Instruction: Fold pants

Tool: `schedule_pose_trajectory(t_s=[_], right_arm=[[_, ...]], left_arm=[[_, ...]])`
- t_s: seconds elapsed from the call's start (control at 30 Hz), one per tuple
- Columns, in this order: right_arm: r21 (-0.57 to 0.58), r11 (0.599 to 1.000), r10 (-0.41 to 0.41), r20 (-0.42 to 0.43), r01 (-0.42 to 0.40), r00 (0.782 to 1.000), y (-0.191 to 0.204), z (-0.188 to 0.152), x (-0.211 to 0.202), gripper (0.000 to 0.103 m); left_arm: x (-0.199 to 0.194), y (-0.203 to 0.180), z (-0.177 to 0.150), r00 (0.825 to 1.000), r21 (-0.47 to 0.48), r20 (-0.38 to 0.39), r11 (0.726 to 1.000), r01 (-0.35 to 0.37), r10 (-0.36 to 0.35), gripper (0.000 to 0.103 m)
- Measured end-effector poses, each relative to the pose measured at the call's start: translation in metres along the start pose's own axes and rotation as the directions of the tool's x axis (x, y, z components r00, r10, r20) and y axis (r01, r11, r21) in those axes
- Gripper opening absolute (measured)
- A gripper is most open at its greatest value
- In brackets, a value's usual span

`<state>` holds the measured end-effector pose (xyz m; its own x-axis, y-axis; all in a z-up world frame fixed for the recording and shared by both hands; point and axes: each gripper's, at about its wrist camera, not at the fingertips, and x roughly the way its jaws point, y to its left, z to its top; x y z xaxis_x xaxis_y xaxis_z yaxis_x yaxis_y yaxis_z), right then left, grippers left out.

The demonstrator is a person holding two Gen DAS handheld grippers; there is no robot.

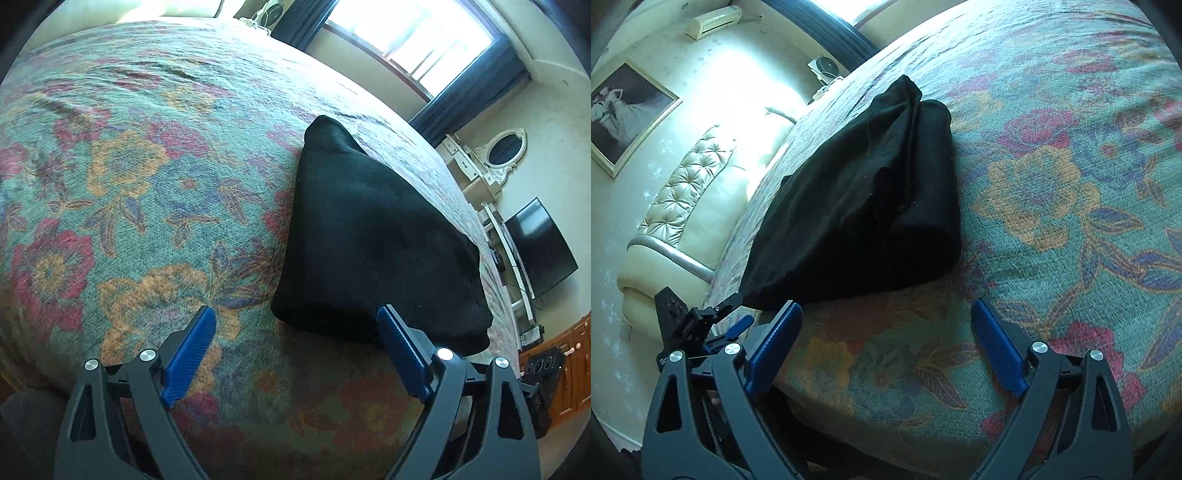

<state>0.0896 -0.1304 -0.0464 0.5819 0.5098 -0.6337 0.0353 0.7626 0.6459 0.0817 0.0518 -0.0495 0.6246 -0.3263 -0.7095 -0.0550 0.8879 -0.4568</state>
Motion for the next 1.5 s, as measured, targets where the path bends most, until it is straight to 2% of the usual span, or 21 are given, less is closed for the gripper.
schedule_pose_trajectory(t_s=[0.13,0.27,0.37,0.53,0.57,0.7,0.8,0.9,1.3,1.5], right_arm=[[-0.041,0.996,-0.075,0.015,0.075,0.997,0.015,-0.009,0.007,0.094],[-0.081,0.985,-0.150,0.028,0.152,0.988,0.024,-0.016,0.011,0.094],[-0.094,0.975,-0.197,0.031,0.199,0.980,0.033,-0.019,0.015,0.094],[-0.083,0.975,-0.206,0.028,0.207,0.978,0.038,-0.023,0.015,0.095],[-0.081,0.975,-0.203,0.027,0.205,0.979,0.028,-0.025,0.009,0.095],[-0.080,0.977,-0.198,0.024,0.200,0.980,0.028,-0.028,0.005,0.095],[-0.080,0.978,-0.194,0.023,0.195,0.981,0.030,-0.029,0.003,0.095],[-0.084,0.977,-0.192,0.023,0.194,0.981,0.032,-0.030,0.002,0.095],[-0.153,0.963,-0.213,0.063,0.221,0.975,0.053,-0.030,-0.009,0.095],[-0.179,0.958,-0.214,0.083,0.226,0.973,0.060,-0.029,-0.015,0.095]], left_arm=[[-0.005,-0.013,-0.017,0.995,0.095,0.008,0.990,-0.102,0.102,0.088],[-0.006,-0.029,-0.033,0.987,0.211,0.040,0.964,-0.163,0.158,0.088],[-0.003,-0.039,-0.037,0.979,0.258,0.033,0.945,-0.202,0.200,0.088],[-0.003,-0.053,-0.039,0.959,0.314,0.054,0.907,-0.280,0.278,0.088],[-0.004,-0.055,-0.040,0.955,0.333,0.070,0.895,-0.296,0.289,0.088],[-0.012,-0.062,-0.039,0.946,0.362,0.135,0.874,-0.324,0.295,0.088],[-0.020,-0.064,-0.035,0.938,0.342,0.171,0.875,-0.343,0.301,0.088],[-0.027,-0.065,-0.034,0.938,0.324,0.184,0.883,-0.338,0.292,0.088],[-0.029,-0.073,-0.033,0.954,0.319,0.162,0.902,-0.292,0.252,0.088],[-0.031,-0.073,-0.033,0.956,0.311,0.161,0.907,-0.285,0.245,0.088]])
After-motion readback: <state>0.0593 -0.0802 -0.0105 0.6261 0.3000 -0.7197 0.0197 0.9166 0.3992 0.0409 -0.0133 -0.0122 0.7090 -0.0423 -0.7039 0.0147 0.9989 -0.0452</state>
